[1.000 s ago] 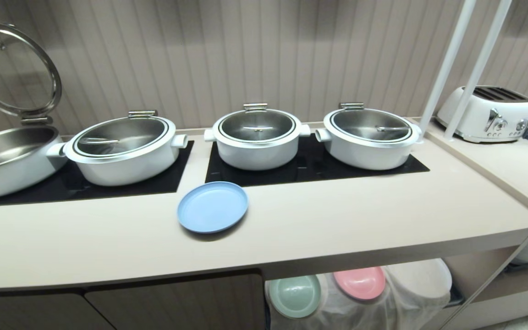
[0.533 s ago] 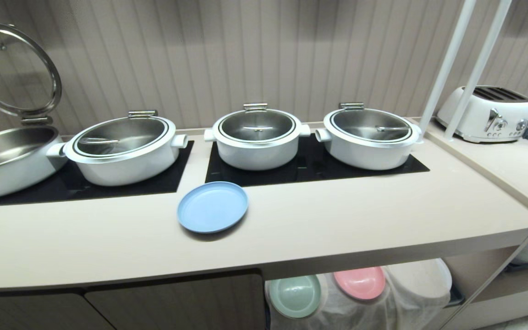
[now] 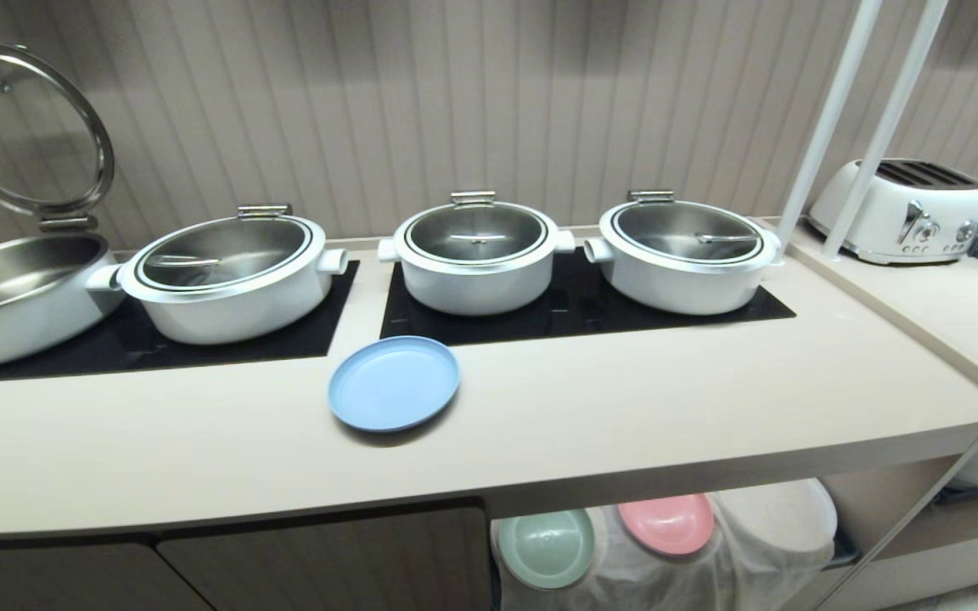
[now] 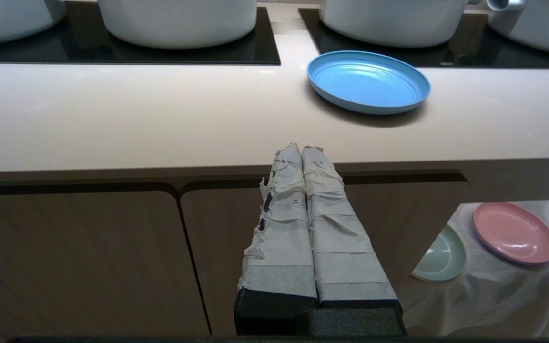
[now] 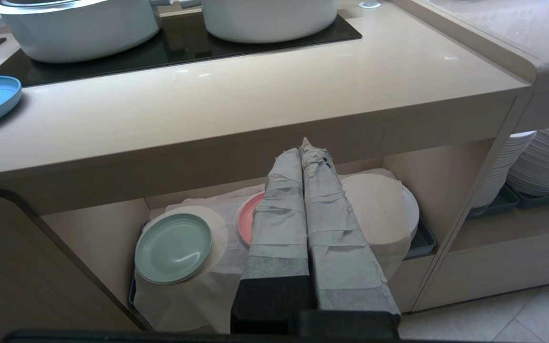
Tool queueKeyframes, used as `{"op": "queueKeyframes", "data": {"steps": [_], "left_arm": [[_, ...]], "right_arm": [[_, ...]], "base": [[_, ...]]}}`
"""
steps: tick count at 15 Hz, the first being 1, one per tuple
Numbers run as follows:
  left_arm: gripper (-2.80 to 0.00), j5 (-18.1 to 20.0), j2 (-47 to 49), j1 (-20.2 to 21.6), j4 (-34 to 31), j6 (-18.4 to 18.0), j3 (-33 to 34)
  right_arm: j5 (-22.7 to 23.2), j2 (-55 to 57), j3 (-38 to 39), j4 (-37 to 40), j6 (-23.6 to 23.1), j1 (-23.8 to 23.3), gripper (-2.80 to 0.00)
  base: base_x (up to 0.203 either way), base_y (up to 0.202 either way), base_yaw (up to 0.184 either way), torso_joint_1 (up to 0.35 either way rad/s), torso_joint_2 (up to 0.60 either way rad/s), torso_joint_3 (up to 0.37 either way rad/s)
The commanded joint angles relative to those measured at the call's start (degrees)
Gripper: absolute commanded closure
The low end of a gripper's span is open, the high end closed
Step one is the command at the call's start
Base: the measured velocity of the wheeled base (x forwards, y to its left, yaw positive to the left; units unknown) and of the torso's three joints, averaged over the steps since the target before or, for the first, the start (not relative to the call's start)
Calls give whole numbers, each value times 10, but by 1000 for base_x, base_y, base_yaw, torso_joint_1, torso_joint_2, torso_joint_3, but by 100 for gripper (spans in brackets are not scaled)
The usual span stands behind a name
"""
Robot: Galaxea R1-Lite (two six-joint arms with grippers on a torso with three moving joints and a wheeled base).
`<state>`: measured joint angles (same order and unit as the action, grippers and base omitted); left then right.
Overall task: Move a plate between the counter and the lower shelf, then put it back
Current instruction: Pick up the plate
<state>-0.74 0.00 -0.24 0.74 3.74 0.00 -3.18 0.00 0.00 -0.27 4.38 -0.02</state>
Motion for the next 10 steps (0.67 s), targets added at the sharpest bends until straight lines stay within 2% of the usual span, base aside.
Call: {"op": "queueKeyframes", "data": {"steps": [1,7,10], "left_arm": [[0,0,0,0,0,0,0],[0,0,0,0,0,-1,0],[0,13,0,0,0,-27,-9]], "right_arm": [[0,0,0,0,0,0,0],[0,0,0,0,0,0,0],[0,0,0,-1,0,0,0]], "base": [[0,0,0,0,0,0],[0,0,0,0,0,0],[0,0,0,0,0,0]]}}
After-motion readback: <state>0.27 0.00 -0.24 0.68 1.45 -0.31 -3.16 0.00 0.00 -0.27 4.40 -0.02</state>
